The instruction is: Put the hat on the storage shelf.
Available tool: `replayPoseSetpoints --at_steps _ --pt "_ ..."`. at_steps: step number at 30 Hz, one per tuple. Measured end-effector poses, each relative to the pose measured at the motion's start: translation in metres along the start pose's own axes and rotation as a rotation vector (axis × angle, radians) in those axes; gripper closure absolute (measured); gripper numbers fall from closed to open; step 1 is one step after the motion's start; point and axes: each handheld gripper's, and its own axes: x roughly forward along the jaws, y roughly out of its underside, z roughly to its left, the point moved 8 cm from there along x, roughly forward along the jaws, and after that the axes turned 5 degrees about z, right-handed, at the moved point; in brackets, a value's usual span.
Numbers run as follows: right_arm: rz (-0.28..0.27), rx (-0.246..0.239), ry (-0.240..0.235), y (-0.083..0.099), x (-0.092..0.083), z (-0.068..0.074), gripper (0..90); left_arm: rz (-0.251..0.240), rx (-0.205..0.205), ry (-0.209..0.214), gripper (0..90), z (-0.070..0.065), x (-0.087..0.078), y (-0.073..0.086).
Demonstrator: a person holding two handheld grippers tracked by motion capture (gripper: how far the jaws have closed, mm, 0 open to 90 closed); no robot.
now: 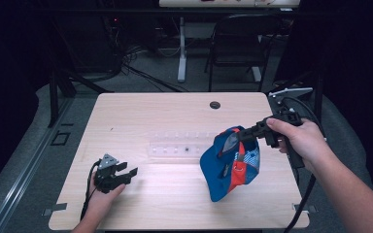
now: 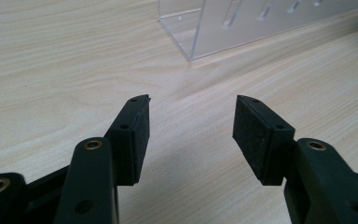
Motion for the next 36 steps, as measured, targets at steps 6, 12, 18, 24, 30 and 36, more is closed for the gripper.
replayPoseSetpoints --at_steps 6,12,18,24,30,36 --pt "-0.015 -0.011 -0.043 -0.006 0.004 0.006 78.2 -0.005 -0.003 -0.001 46.7 0.000 0.000 0.000" --pt "-0.022 -0.025 -0.058 -0.013 0.005 0.013 78.2 -0.006 -0.004 0.002 46.7 0.000 -0.001 0.000" --pt "-0.071 -0.024 -0.105 -0.029 -0.004 0.021 78.2 0.000 0.004 0.003 46.7 0.000 -0.001 0.000" --pt "-0.096 -0.033 -0.114 -0.038 -0.006 0.028 78.2 0.001 0.002 0.003 46.7 0.000 -0.001 -0.001" --pt "-0.116 -0.034 -0.125 -0.049 -0.005 0.030 78.2 0.010 0.003 0.009 46.7 0.000 -0.002 0.000" --pt "-0.127 -0.038 -0.143 -0.057 0.000 0.035 78.2 0.012 0.005 0.010 46.7 0.001 -0.001 0.000"
